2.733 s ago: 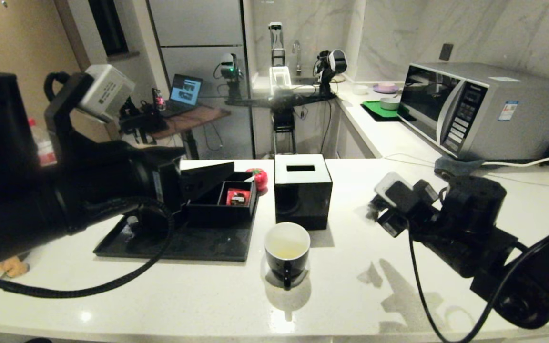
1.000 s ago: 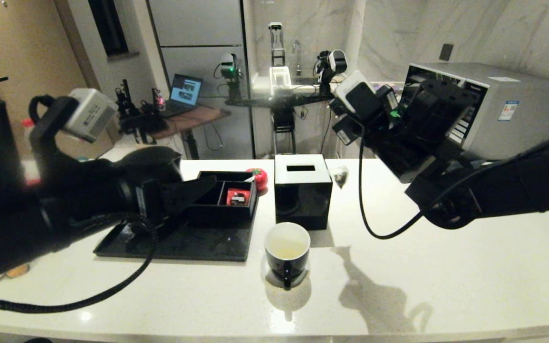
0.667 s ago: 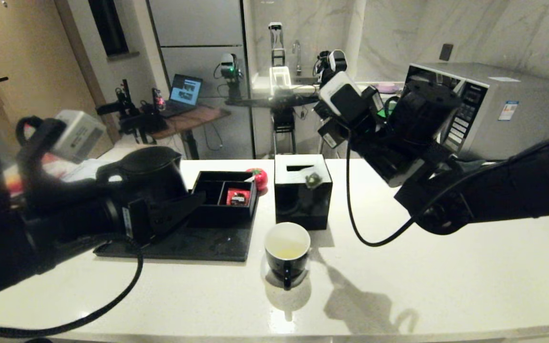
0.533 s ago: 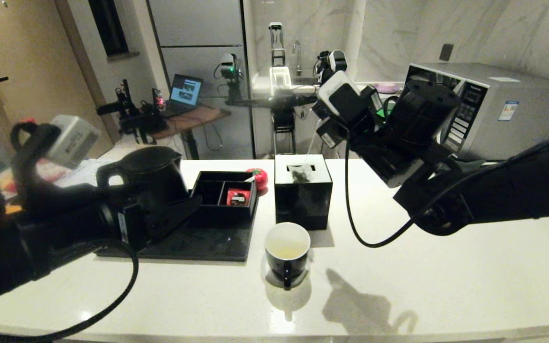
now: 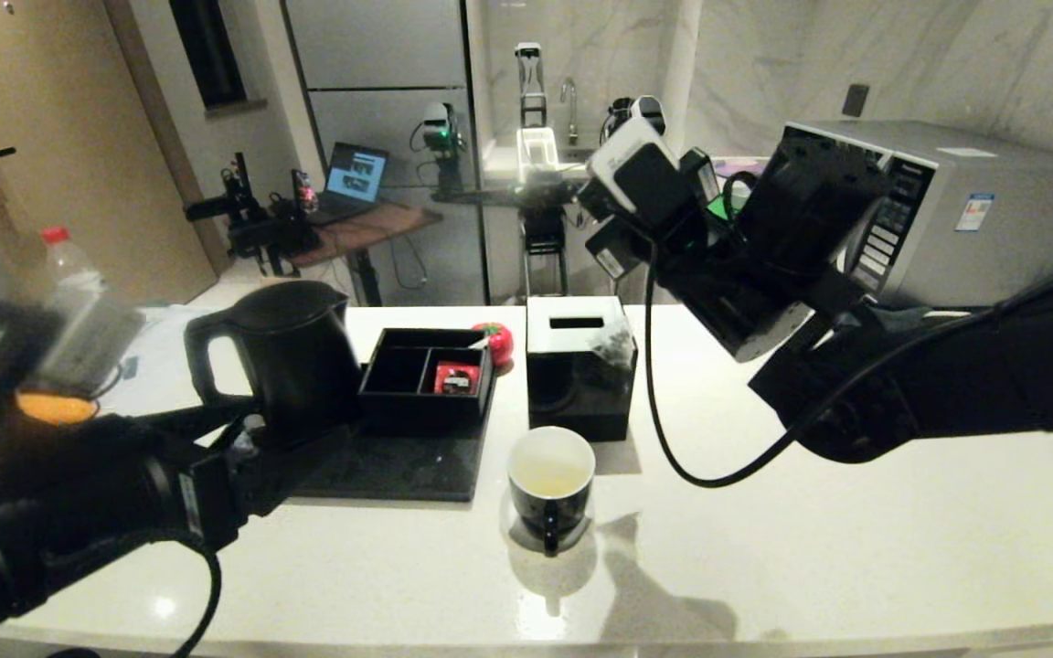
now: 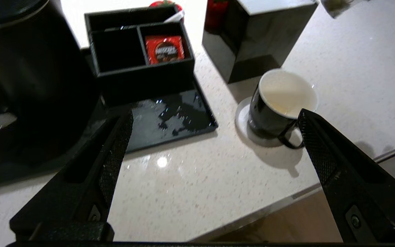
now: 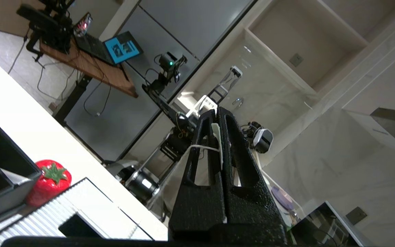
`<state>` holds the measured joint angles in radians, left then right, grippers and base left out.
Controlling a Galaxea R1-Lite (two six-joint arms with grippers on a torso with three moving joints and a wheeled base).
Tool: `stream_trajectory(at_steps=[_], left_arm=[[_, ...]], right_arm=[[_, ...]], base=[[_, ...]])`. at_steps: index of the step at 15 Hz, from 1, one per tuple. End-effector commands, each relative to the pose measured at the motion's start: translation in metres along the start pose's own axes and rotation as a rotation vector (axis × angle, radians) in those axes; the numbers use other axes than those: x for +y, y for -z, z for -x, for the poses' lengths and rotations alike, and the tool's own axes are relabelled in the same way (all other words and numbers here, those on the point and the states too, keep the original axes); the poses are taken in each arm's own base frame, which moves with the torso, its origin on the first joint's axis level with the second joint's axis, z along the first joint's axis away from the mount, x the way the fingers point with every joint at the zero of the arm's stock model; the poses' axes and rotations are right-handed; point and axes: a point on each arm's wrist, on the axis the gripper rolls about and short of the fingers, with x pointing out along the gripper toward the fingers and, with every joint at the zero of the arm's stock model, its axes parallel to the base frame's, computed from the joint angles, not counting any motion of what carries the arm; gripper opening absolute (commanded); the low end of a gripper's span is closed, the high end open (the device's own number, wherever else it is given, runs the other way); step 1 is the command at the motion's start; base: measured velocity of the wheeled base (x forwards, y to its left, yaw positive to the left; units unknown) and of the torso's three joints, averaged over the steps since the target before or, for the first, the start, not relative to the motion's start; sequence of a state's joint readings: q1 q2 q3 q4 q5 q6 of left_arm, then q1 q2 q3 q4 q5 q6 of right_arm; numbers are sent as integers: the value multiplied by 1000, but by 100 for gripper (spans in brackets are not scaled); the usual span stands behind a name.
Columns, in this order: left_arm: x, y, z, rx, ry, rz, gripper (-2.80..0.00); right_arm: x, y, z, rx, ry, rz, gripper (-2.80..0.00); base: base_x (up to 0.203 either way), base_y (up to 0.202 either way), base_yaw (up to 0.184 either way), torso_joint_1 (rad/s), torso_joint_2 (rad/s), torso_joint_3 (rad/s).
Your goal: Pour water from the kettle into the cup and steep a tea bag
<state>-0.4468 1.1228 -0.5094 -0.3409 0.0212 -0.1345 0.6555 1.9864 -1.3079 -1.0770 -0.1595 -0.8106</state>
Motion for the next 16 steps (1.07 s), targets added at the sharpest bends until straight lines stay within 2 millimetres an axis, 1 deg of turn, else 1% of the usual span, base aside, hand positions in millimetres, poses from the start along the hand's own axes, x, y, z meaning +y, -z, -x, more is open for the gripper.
stream_trajectory(at_steps=[1, 2, 5, 7, 12, 16], left_arm=[[1, 4, 10, -20, -5, 1, 0], [1, 6, 13, -23, -5, 1, -280], [2, 10, 18, -17, -7, -4, -280], [3, 18, 25, -17, -7, -4, -280], [9, 48, 47, -11, -27, 0, -280], [16, 65, 57, -6, -92, 19, -280]], right_arm=[[-1, -8, 3, -18, 3, -1, -280], [0, -12, 3, -23, -4, -4, -280], [5, -19, 5, -34, -21, -13, -280], [9, -21, 6, -38, -32, -16, -280], [10, -25, 7, -49, -35, -19, -280], [15, -30, 8, -60, -49, -26, -280]], base=[[0, 0, 0, 0, 0, 0], [0, 0, 0, 0, 0, 0], [0, 0, 0, 0, 0, 0], [0, 0, 0, 0, 0, 0], [0, 0, 0, 0, 0, 0], [0, 0, 0, 0, 0, 0]])
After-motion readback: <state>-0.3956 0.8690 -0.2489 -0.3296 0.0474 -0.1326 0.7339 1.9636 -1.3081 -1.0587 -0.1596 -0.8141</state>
